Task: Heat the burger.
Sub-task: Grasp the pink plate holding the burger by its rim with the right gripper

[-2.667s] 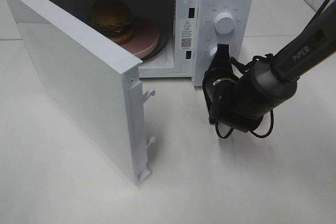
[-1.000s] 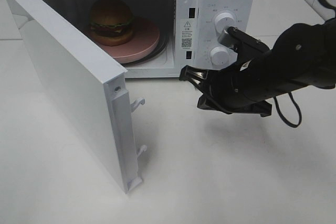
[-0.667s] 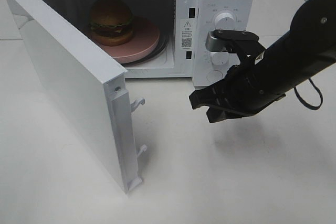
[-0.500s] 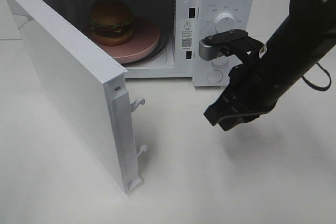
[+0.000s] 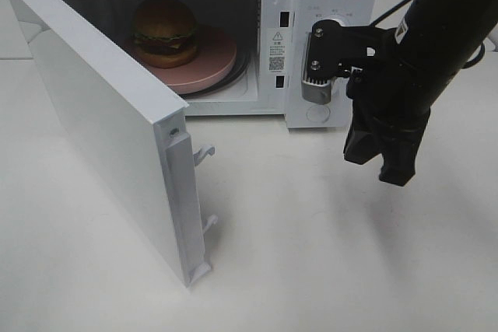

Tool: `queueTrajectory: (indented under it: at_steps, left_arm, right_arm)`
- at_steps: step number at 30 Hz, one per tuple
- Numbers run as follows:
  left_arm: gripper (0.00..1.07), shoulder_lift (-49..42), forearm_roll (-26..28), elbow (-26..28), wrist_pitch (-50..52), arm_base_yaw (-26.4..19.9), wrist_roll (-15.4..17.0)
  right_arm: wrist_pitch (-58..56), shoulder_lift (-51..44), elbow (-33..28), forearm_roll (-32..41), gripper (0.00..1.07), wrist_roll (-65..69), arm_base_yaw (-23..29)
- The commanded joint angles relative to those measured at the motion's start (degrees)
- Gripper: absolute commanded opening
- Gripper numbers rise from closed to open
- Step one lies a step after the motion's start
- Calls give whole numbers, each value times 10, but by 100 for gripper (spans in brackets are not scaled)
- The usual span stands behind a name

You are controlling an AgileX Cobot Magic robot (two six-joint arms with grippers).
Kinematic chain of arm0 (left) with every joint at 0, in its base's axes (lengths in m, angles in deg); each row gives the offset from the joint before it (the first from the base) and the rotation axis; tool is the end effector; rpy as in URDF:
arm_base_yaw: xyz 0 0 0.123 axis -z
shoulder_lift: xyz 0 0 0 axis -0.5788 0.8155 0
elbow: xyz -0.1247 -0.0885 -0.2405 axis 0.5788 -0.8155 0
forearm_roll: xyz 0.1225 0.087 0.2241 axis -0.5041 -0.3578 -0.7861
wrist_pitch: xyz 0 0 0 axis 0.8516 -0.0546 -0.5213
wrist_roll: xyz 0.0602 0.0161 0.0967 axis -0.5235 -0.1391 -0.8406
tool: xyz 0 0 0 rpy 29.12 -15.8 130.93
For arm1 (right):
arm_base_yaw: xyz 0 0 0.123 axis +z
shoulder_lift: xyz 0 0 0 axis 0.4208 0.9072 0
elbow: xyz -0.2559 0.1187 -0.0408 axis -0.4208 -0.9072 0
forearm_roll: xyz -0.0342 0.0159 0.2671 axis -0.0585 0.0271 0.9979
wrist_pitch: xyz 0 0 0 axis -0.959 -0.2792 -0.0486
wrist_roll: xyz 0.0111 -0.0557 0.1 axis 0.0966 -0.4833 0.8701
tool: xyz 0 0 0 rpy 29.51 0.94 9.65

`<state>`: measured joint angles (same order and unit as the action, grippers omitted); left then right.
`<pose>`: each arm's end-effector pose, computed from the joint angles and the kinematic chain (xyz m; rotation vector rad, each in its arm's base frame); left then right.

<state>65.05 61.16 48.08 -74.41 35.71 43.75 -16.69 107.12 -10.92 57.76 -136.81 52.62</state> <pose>0.0292 -0.0066 0.2793 0.0490 2.0328 -0.0563 0.2874 0.1661 0.2033 -1.7607 2.2033 0.0818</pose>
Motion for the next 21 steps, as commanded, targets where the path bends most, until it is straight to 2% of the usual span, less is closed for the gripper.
queueTrajectory:
  at_steps: [1, 3, 6, 14, 15, 16, 18, 19, 20, 21]
  left_arm:
    - [98, -2, 1, 0, -1, -1, 1]
    - [98, -2, 1, 0, -1, -1, 1]
    - [98, -2, 1, 0, -1, -1, 1]
    - [98, -2, 1, 0, -1, -1, 1]
    - [98, -2, 1, 0, -1, -1, 1]
    - [98, -2, 1, 0, -1, -1, 1]
    - [98, -2, 1, 0, -1, -1, 1]
    - [98, -2, 1, 0, -1, -1, 1]
    - [98, -2, 1, 0, -1, -1, 1]
    - [98, -2, 1, 0, -1, -1, 1]
  right_arm:
    - [-5, -6, 8, -2, 5, -105, -3]
    - [-5, -6, 9, -2, 5, -212, -3]
    - [-4, -6, 9, -1, 7, -292, -2]
    - [7, -6, 9, -1, 10, -364, -2]
    - [15, -6, 9, -1, 15, -362, 1]
    - [15, -6, 9, -1, 15, -362, 1]
    - [28, -6, 9, -3, 28, -350, 13]
    - [28, -6, 9, -3, 28, -350, 13]
    - [40, -7, 9, -2, 44, -334, 20]
    - [47, -7, 9, -2, 51, -323, 22]
